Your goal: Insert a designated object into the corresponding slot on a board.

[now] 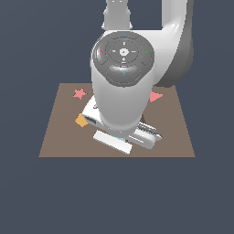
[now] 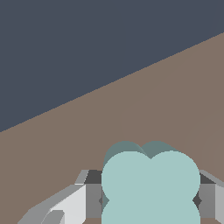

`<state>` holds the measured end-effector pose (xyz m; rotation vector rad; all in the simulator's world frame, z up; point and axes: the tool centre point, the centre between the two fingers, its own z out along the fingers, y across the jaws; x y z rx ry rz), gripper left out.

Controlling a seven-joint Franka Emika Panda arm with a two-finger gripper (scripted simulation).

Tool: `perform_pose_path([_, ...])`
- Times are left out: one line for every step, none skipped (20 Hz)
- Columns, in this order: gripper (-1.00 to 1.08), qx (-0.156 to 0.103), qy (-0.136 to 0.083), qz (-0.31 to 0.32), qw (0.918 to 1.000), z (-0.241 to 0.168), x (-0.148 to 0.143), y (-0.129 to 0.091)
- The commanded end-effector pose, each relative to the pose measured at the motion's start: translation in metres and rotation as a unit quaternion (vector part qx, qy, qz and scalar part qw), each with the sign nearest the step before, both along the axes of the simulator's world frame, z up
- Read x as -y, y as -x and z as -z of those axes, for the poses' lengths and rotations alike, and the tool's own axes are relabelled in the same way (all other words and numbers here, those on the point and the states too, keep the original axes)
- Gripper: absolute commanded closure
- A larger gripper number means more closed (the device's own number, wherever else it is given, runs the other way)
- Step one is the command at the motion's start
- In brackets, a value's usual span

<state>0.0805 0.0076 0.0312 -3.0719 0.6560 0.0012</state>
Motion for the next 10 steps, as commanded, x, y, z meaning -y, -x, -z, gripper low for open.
perform_pose_path([1.08, 0.0, 0.0, -0.027, 0.9996, -0.001, -0.004, 0.007])
perform_pose_path([1.08, 0.0, 0.0, -0.04, 0.9992, -0.001, -0.005, 0.01])
perform_pose_path([1.08, 0.0, 0.0, -0.054, 0.9986, -0.001, -0.007, 0.013])
perform_pose_path([1.08, 0.0, 0.0, -0.068, 0.9977, -0.001, -0.009, 0.017])
perform_pose_path([1.08, 0.0, 0.0, -0.083, 0.9966, -0.002, -0.01, 0.021])
perform_pose_path([1.08, 0.0, 0.0, -0.099, 0.9951, -0.002, -0.012, 0.025])
perform_pose_path([1.08, 0.0, 0.0, -0.115, 0.9934, -0.002, -0.013, 0.03])
perform_pose_path([1.08, 0.0, 0.0, -0.132, 0.9912, -0.003, -0.014, 0.035])
perform_pose_path([1.08, 0.0, 0.0, -0.15, 0.9887, -0.003, -0.015, 0.04])
perform_pose_path([1.08, 0.0, 0.0, -0.169, 0.9857, -0.003, -0.016, 0.045])
